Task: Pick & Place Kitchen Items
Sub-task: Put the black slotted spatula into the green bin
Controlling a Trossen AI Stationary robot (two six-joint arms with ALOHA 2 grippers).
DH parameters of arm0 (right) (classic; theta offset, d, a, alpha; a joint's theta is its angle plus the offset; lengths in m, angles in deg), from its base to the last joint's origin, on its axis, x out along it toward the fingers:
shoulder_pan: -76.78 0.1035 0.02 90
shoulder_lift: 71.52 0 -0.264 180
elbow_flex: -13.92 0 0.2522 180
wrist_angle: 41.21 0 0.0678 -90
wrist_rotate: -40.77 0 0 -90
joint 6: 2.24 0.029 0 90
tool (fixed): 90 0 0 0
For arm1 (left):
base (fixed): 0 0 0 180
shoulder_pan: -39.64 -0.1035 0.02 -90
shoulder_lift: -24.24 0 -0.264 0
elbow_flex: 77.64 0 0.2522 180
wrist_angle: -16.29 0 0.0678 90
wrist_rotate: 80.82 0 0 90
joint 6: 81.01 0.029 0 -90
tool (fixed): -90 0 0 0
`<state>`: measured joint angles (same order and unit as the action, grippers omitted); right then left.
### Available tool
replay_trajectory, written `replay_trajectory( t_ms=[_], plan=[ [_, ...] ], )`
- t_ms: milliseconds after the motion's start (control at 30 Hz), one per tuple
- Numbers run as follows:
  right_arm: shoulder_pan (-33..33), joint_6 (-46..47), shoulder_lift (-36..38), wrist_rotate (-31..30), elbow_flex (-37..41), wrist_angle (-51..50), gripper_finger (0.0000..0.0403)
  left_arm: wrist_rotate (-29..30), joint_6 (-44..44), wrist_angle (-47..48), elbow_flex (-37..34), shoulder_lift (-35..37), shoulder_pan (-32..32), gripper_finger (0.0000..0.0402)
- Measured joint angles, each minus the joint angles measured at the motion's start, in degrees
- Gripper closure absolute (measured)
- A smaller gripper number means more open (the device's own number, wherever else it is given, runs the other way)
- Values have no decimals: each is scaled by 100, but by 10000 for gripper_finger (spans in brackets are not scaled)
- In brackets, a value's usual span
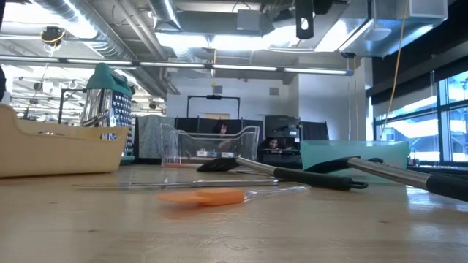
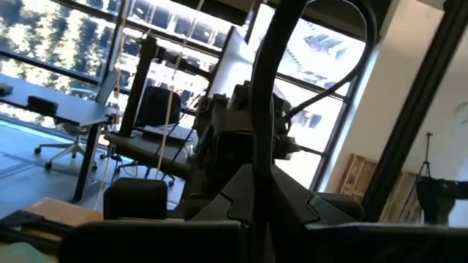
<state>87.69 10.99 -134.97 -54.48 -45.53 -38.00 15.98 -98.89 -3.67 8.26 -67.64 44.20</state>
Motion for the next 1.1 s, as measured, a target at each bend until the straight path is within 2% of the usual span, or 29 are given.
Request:
replay_trajectory(
  t_ms=[167,367,567,700,867,967,1100],
  plan=[
    [0,118,1,37,2,-28,387,139,24,141,0,8,37,380],
    [-2,295,1,120,4,15,387,709,880,486,2,84,255,321],
    [-13,430,1,91,4,-47,387,1786,1629,792,2,266,628,280],
    [-129,642,1,85,4,-71,387,2766,2113,1060,2,305,957,268],
    [-599,1219,1,84,4,-211,387,3486,2197,1949,2,284,1323,268],
    [-1048,1704,1,142,4,-184,387,3781,1991,2611,2,262,1510,271],
    [-1690,2230,1,323,4,-83,387,4443,1830,2999,0,114,1707,280]
  ],
)
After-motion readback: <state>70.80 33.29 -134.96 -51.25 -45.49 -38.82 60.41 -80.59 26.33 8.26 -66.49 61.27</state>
